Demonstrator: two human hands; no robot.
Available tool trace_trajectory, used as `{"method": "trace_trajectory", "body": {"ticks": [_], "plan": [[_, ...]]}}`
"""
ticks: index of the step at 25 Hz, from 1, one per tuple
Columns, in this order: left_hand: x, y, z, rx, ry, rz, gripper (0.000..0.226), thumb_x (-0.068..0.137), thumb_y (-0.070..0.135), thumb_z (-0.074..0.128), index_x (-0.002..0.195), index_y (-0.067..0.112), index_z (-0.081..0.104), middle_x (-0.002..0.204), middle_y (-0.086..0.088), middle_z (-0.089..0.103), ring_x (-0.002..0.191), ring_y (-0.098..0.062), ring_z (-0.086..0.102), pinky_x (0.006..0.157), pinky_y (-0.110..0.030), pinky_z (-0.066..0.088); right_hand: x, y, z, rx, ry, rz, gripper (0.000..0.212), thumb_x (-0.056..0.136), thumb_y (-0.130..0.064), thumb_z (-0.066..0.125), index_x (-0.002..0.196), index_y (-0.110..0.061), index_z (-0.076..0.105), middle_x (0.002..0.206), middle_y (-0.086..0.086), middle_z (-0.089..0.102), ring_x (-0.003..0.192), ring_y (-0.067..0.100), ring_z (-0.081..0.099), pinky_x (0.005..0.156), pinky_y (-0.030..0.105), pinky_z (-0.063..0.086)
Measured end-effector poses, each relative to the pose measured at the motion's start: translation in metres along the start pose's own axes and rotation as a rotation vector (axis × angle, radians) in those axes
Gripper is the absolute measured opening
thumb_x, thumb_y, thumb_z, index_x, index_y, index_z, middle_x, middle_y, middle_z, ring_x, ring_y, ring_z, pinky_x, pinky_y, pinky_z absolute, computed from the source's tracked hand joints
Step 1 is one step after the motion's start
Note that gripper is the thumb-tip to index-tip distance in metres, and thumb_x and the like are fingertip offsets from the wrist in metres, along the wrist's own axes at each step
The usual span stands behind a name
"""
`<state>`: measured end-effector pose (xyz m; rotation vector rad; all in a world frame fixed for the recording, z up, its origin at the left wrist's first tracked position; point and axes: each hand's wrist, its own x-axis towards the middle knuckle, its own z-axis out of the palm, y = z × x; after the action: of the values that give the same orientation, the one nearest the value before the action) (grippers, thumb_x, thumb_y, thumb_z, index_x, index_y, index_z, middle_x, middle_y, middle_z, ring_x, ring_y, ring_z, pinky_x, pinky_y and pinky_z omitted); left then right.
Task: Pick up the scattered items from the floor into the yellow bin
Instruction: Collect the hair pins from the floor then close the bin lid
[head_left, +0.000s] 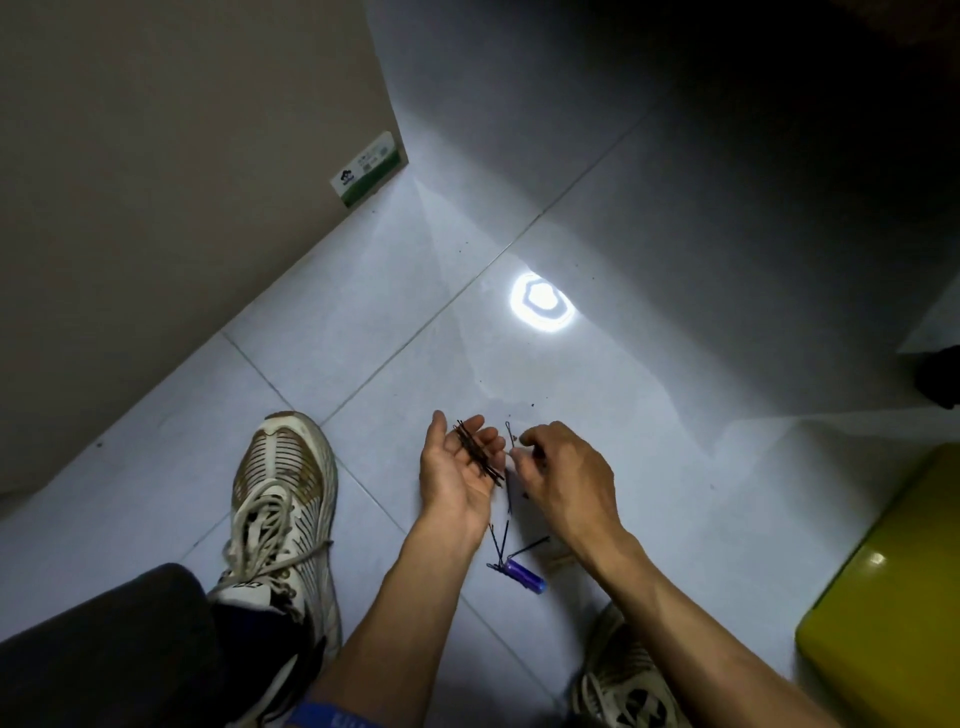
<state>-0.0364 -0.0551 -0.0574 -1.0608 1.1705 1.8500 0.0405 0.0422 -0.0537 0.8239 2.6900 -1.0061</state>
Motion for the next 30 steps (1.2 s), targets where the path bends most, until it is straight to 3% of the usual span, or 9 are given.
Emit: {"method": "trace_trajectory", "body": {"ticks": [4, 7, 8, 11, 14, 18, 21, 25, 30], "plan": [[-0.001, 0.006, -0.014, 0.012, 0.042, 0.004, 0.045, 0.097, 0.046, 0.047, 0.096, 0.004, 0.066, 0.075, -0.009, 0.065, 0.07, -0.021, 0.063, 0.068, -0.029, 0.05, 0.003, 0.001, 0.012, -0.411, -0.085, -0.077, 0.007, 0.088, -0.018, 0.061, 0.084, -0.015, 0.065, 0.085, 0.002, 0.062, 0.078, 0.025, 0.058, 0.057, 0.032, 0.045], [-0.002, 0.007, -0.017, 0.017, 0.048, 0.002, 0.044, 0.097, 0.045, 0.048, 0.096, 0.004, 0.066, 0.073, -0.009, 0.066, 0.069, -0.021, 0.064, 0.068, -0.029, 0.05, 0.006, -0.006, 0.014, -0.543, -0.106, -0.141, 0.025, 0.053, -0.003, 0.083, 0.061, -0.011, 0.061, 0.06, 0.005, 0.058, 0.048, 0.024, 0.055, 0.04, 0.024, 0.03], [-0.002, 0.007, -0.018, 0.015, 0.048, 0.005, 0.043, 0.097, 0.044, 0.048, 0.097, 0.005, 0.066, 0.073, -0.009, 0.066, 0.069, -0.02, 0.064, 0.068, -0.029, 0.05, 0.011, -0.008, 0.014, -0.563, -0.102, -0.148, 0.025, 0.054, -0.005, 0.082, 0.064, -0.011, 0.06, 0.062, 0.006, 0.058, 0.049, 0.024, 0.055, 0.041, 0.024, 0.028], [-0.002, 0.003, -0.02, 0.035, 0.055, 0.006, 0.04, 0.097, 0.042, 0.049, 0.097, 0.005, 0.065, 0.077, -0.009, 0.066, 0.071, -0.021, 0.065, 0.069, -0.029, 0.051, 0.02, -0.004, 0.011, -0.356, -0.093, -0.07, 0.007, 0.087, -0.018, 0.054, 0.089, -0.011, 0.055, 0.09, 0.007, 0.059, 0.072, 0.027, 0.058, 0.055, 0.03, 0.033], [-0.002, -0.006, -0.015, 0.022, 0.03, -0.01, 0.043, 0.098, 0.043, 0.048, 0.098, 0.004, 0.065, 0.081, -0.011, 0.066, 0.075, -0.023, 0.064, 0.073, -0.033, 0.053, 0.006, -0.009, 0.003, 0.05, -0.048, -0.019, 0.012, 0.084, -0.031, 0.051, 0.078, -0.02, 0.051, 0.076, -0.005, 0.056, 0.064, 0.018, 0.052, 0.054, 0.029, 0.032], [-0.007, -0.016, -0.007, -0.009, -0.031, -0.086, 0.045, 0.101, 0.041, 0.04, 0.095, 0.004, 0.064, 0.072, -0.01, 0.063, 0.069, -0.022, 0.061, 0.064, -0.032, 0.052, -0.027, -0.006, -0.001, 0.115, 0.039, -0.056, 0.012, 0.089, -0.036, 0.055, 0.088, -0.027, 0.063, 0.082, -0.009, 0.063, 0.072, 0.013, 0.058, 0.059, 0.026, 0.036], [-0.011, -0.023, -0.013, -0.009, -0.02, -0.086, 0.039, 0.101, 0.032, 0.038, 0.089, 0.005, 0.063, 0.063, -0.007, 0.063, 0.064, -0.02, 0.057, 0.062, -0.028, 0.045, -0.045, 0.032, -0.004, -0.001, 0.04, 0.09, 0.021, 0.092, -0.034, 0.055, 0.109, -0.025, 0.063, 0.099, -0.002, 0.064, 0.09, 0.021, 0.06, 0.067, 0.027, 0.039], [-0.016, -0.028, -0.024, 0.033, 0.003, -0.078, 0.038, 0.1, 0.035, 0.043, 0.089, 0.006, 0.064, 0.064, -0.007, 0.064, 0.064, -0.021, 0.059, 0.065, -0.029, 0.045, -0.062, 0.061, 0.001, -0.385, -0.187, -0.052, 0.044, 0.086, -0.036, 0.059, 0.127, -0.027, 0.049, 0.104, -0.003, 0.055, 0.087, 0.022, 0.052, 0.06, 0.028, 0.036], [-0.022, -0.031, -0.031, 0.069, 0.039, -0.078, 0.037, 0.099, 0.037, 0.047, 0.091, 0.006, 0.066, 0.069, -0.008, 0.065, 0.064, -0.02, 0.061, 0.065, -0.029, 0.049, -0.043, 0.049, 0.001, -0.363, -0.043, -0.089, 0.005, 0.087, -0.018, 0.067, 0.082, -0.017, 0.066, 0.076, 0.0, 0.061, 0.066, 0.023, 0.054, 0.051, 0.027, 0.032]]}}
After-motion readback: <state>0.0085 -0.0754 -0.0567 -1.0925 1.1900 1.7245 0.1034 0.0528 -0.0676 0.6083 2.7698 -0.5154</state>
